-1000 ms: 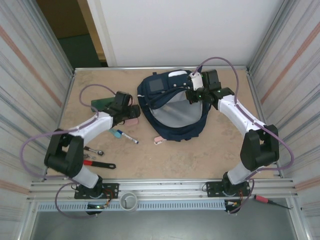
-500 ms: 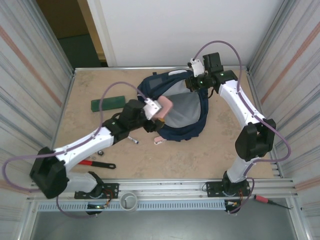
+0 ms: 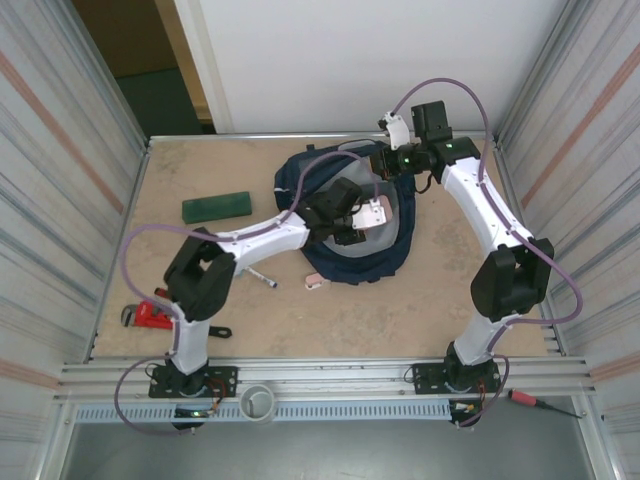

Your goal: Pack books, pencil case, and school supplies into a backpack

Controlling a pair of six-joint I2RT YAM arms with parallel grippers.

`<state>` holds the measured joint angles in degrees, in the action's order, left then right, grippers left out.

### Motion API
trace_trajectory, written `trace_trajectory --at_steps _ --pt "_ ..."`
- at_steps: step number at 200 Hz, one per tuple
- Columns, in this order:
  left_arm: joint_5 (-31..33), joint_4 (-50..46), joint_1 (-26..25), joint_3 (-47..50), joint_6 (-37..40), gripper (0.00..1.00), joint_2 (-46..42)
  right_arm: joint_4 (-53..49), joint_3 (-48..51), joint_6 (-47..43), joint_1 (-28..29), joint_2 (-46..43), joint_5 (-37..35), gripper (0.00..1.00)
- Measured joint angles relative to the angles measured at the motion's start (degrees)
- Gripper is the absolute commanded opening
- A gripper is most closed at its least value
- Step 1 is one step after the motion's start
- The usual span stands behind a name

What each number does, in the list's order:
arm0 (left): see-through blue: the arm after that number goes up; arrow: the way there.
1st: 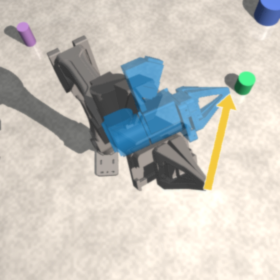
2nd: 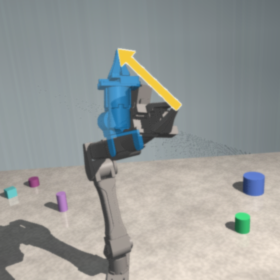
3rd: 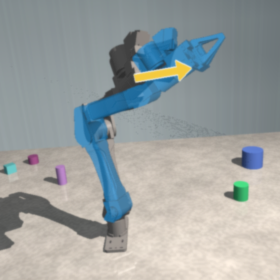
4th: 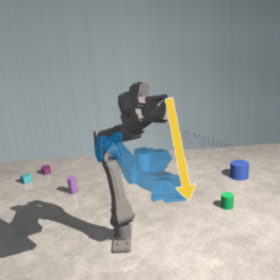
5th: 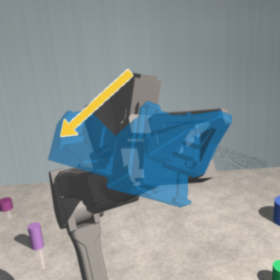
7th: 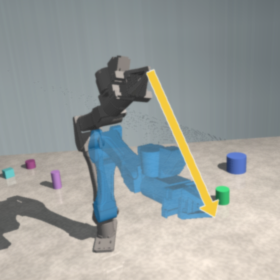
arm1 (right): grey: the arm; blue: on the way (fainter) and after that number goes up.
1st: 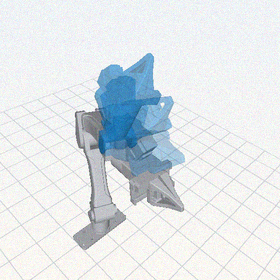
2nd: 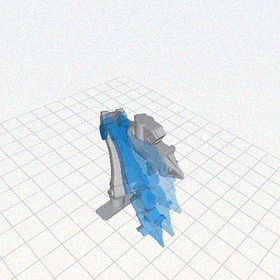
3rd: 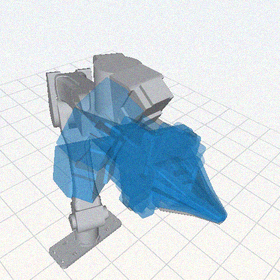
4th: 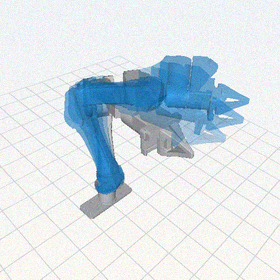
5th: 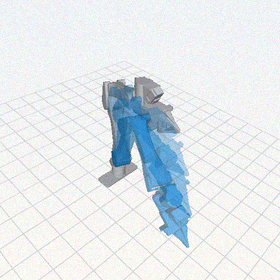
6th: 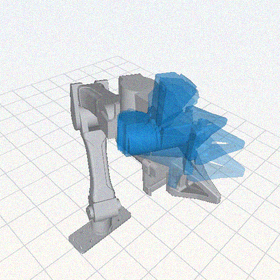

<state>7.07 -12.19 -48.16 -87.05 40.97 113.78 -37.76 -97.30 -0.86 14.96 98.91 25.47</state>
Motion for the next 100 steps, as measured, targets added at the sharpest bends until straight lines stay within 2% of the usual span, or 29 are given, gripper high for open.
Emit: trace_trajectory --at_steps 9,29,48,59,84,100 --pt "3.02 1.42 -0.26 -1.01 1.75 0.42 2.29 0.0 0.0 0.48 0.0 0.02 0.37 0.01" --pt "9.38 5.84 -0.39 -1.77 5.31 0.55 6.32 0.02 0.0 0.7 -0.04 0.07 1.03 0.0" --pt "16.06 11.72 -0.2 -1.99 8.59 0.72 9.44 0.02 0.0 0.87 -0.37 0.09 1.62 0.0" --pt "19.56 15.04 -0.2 -2.01 10.12 0.79 10.56 0.11 0.02 0.87 -0.5 0.09 1.73 0.0" --pt "24.48 18.88 -0.46 -1.88 11.19 0.87 10.91 1.42 0.2 0.92 -0.94 0.09 2.32 0.0" --pt "25.18 19.67 -0.46 -0.28 9.57 0.92 9.62 2.25 0.83 0.96 -1.18 0.09 2.89 0.0"
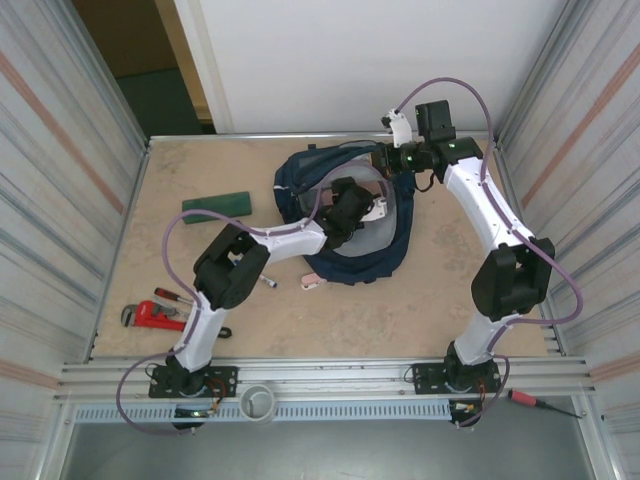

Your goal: Pack books, pencil case, and school supplies into a backpack

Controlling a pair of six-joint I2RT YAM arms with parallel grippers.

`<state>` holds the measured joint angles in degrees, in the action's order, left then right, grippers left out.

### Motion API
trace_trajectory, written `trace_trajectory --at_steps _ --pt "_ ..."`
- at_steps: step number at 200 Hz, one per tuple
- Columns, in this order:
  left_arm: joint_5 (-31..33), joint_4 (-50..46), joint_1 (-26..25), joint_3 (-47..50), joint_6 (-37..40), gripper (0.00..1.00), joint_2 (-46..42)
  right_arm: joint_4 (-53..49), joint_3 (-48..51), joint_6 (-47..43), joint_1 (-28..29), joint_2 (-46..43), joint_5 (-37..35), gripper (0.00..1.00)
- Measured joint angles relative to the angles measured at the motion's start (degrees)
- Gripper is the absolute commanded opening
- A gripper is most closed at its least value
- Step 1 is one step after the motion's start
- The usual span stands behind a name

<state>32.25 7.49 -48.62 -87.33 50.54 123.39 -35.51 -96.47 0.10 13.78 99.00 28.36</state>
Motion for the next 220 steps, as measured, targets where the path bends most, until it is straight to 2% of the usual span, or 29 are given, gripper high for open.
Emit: trace_trajectory --at_steps 31,40,64,75,105,127,151,170,198,220 --pt "-0.07 -0.85 -0.28 5.42 -5.31 0.91 -4.66 0.76 1.79 0.68 -0.35 -0.02 0.42 0.0" --pt "-0.24 -1.7 -0.33 6.49 -7.06 0.85 -5.84 0.87 2.23 0.81 -0.42 -0.02 0.44 0.0" --pt "-2.73 -3.43 -0.48 8.11 -10.38 0.58 -7.74 1.53 3.28 0.85 -0.63 -0.02 0.46 0.0" --pt "-4.15 -3.96 -0.63 8.22 -11.58 0.49 -7.8 1.7 3.52 0.96 -0.7 -0.02 0.46 0.0" --pt "-8.79 -5.18 -0.96 8.11 -11.28 0.37 -7.41 2.43 3.61 1.29 -1.07 -0.02 0.92 0.0" --pt "-9.29 -5.11 -0.94 5.92 -10.34 0.31 -4.79 2.84 3.61 1.92 -1.07 -0.02 1.31 0.0" --pt "-8.24 -4.2 -0.26 1.79 -9.14 0.25 0.0 2.93 3.61 2.49 -1.07 -0.02 1.51 0.0" --pt "-6.47 -2.56 0.81 -0.28 -8.33 0.25 2.67 3.13 3.65 2.54 -1.07 -0.07 1.53 0.0" --pt "-2.4 0.04 2.05 -2.19 -8.81 0.29 3.58 3.82 4.28 2.54 -1.07 -0.48 1.51 0.0" --pt "-1.51 0.66 2.36 -1.31 -11.91 0.37 2.97 4.26 4.94 2.54 -1.07 -0.85 1.51 0.0"
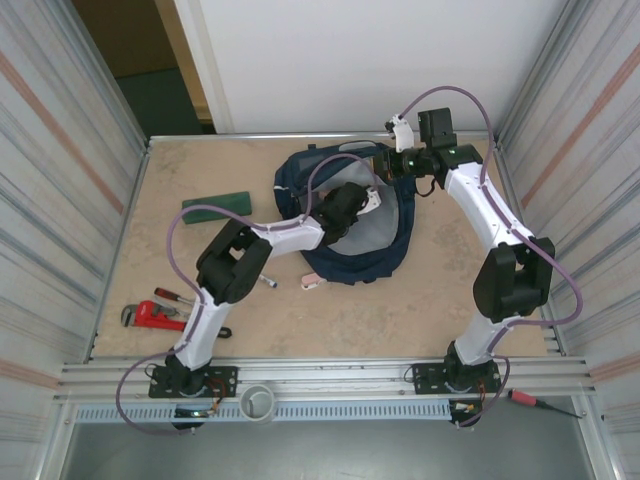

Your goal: Pack books, pencil case, and school supplies into a backpack

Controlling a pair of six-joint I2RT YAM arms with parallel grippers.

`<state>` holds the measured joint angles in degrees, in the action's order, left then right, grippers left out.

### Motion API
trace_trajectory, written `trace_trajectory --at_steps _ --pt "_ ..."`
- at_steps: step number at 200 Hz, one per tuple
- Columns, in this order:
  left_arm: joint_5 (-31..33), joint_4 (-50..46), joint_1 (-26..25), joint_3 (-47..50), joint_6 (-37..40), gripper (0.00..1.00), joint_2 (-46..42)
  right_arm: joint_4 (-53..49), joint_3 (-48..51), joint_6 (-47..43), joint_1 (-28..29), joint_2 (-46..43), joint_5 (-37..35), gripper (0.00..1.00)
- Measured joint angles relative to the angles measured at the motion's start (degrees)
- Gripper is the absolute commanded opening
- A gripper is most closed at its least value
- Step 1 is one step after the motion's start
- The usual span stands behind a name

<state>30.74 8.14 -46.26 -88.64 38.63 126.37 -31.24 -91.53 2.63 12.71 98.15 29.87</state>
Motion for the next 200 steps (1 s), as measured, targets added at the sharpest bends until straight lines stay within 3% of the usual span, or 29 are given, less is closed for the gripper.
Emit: trace_trajectory --at_steps 68,106,128,154,178,200 --pt "-11.58 -3.3 -3.89 23.98 -12.87 0.68 -20.41 1.73 2.43 0.52 -0.9 -0.48 0.15 0.0" --pt "-16.7 -3.89 -1.33 34.77 -24.11 0.77 -38.21 2.95 3.76 1.62 -1.18 -0.76 0.66 0.0" --pt "-17.88 -4.87 6.08 38.16 -34.99 0.79 -46.36 3.58 4.24 1.86 -1.46 -0.76 1.29 0.0" --pt "-19.47 -6.73 20.39 41.64 -49.75 0.84 -51.1 4.07 4.55 1.92 -1.73 -0.76 1.75 0.0" --pt "-23.74 -8.83 34.27 44.37 -59.52 0.88 -49.48 4.42 4.76 1.97 -1.84 -0.76 1.99 0.0" --pt "-27.67 -9.86 41.86 44.39 -64.52 0.91 -44.22 5.2 5.18 2.62 -1.88 -0.76 2.49 0.0"
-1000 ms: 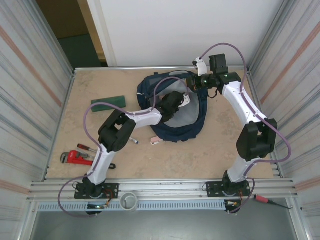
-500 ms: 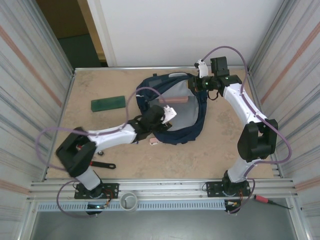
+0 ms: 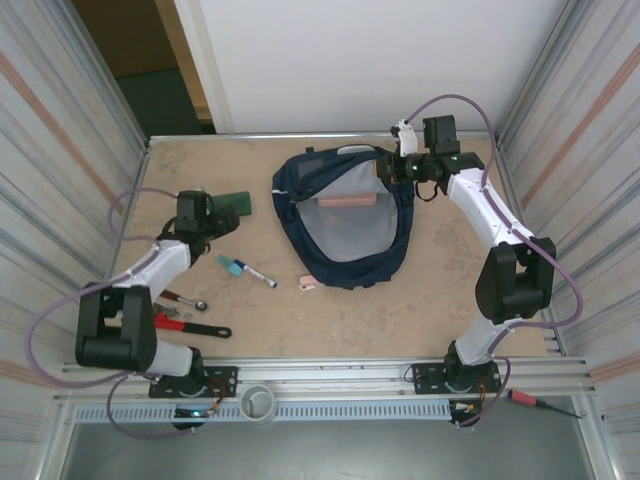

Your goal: Pack books, pencil case, and school supplies into a backpack

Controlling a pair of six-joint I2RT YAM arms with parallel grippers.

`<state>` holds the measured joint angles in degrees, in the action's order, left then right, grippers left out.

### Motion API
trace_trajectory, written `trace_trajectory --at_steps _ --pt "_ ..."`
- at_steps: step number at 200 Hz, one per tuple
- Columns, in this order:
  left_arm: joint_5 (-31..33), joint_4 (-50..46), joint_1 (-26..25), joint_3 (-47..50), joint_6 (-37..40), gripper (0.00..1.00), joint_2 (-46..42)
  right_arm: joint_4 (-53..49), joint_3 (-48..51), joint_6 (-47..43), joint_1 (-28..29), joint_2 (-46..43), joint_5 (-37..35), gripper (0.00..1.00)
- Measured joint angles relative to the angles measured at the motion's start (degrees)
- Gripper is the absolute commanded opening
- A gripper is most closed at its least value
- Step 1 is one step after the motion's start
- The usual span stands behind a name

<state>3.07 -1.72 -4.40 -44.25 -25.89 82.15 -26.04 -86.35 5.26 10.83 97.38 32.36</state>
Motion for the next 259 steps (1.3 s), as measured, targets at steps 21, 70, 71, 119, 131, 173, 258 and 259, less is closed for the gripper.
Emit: trace_trajectory --at_steps 21,70,71,119,131,173,258,259 --pt "-2.64 -0.96 2.89 -1.75 -2.54 0.94 5.92 0.59 0.35 0.33 0.02 0.0 0.61 0.0" --pt "-5.25 -1.25 4.44 -8.5 -4.39 0.98 15.41 1.33 1.09 0.33 -0.11 0.0 1.09 0.0" --pt "-5.25 -1.25 4.46 -8.72 -4.39 0.98 15.63 1.33 1.11 0.33 -0.11 0.0 1.14 0.0" --pt "-6.51 -1.6 5.11 -15.89 -4.39 0.99 22.58 1.64 1.4 0.33 -0.37 0.0 2.01 0.0" --pt "-6.51 -2.14 5.22 -18.01 -4.37 0.99 24.22 1.64 1.42 0.33 -0.37 0.0 2.03 0.0" --pt "-6.47 -5.64 5.49 -26.05 -3.67 0.99 29.53 1.66 1.51 0.33 -0.37 0.0 2.05 0.0" --pt "-4.33 -16.33 2.99 -44.19 0.63 0.99 40.48 2.1 1.95 0.33 -0.48 0.0 2.69 0.0" --pt "-4.17 -16.52 2.86 -44.59 0.72 0.99 40.68 2.12 1.95 0.33 -0.48 0.0 2.73 0.0"
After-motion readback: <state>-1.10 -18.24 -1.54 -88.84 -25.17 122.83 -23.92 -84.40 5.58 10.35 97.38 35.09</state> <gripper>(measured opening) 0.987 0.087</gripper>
